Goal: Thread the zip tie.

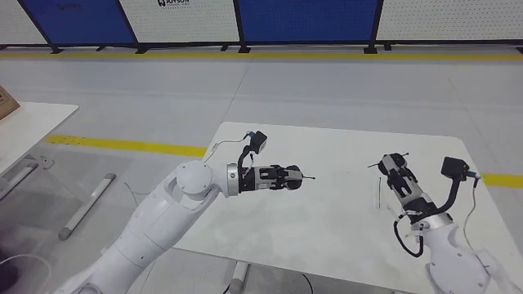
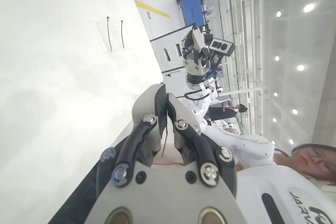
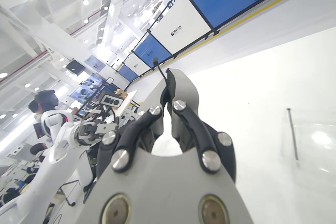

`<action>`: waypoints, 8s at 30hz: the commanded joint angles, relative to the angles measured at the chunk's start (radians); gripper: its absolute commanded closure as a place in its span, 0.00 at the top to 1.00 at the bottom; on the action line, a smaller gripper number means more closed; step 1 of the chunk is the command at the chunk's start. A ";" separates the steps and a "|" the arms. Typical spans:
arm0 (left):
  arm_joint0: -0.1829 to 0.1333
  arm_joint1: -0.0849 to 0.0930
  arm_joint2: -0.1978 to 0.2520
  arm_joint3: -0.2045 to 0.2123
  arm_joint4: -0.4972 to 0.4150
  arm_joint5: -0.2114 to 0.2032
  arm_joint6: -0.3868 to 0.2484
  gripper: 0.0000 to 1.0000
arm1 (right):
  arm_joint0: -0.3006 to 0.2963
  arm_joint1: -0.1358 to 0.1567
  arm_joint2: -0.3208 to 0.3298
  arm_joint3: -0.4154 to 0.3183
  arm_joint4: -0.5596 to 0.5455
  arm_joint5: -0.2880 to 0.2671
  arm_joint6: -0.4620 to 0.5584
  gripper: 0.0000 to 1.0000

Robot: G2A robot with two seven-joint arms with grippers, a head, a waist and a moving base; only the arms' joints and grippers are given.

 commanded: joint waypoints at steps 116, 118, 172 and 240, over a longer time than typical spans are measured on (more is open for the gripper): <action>-0.123 -0.005 -0.004 0.188 -0.127 -0.115 -0.239 0.00 | 0.045 -0.083 -0.236 0.010 -0.050 -0.020 -0.144 0.00; -0.123 -0.005 -0.004 0.188 -0.127 -0.115 -0.239 0.00 | 0.044 -0.084 -0.236 0.009 -0.048 -0.022 -0.146 0.00; -0.132 -0.020 0.047 0.159 0.002 -0.158 -0.065 0.00 | 0.085 -0.135 -0.203 -0.006 -0.203 0.055 -0.026 0.00; -0.132 -0.020 0.047 0.159 0.002 -0.158 -0.065 0.00 | 0.118 -0.222 -0.216 0.130 -0.189 0.001 -0.016 0.00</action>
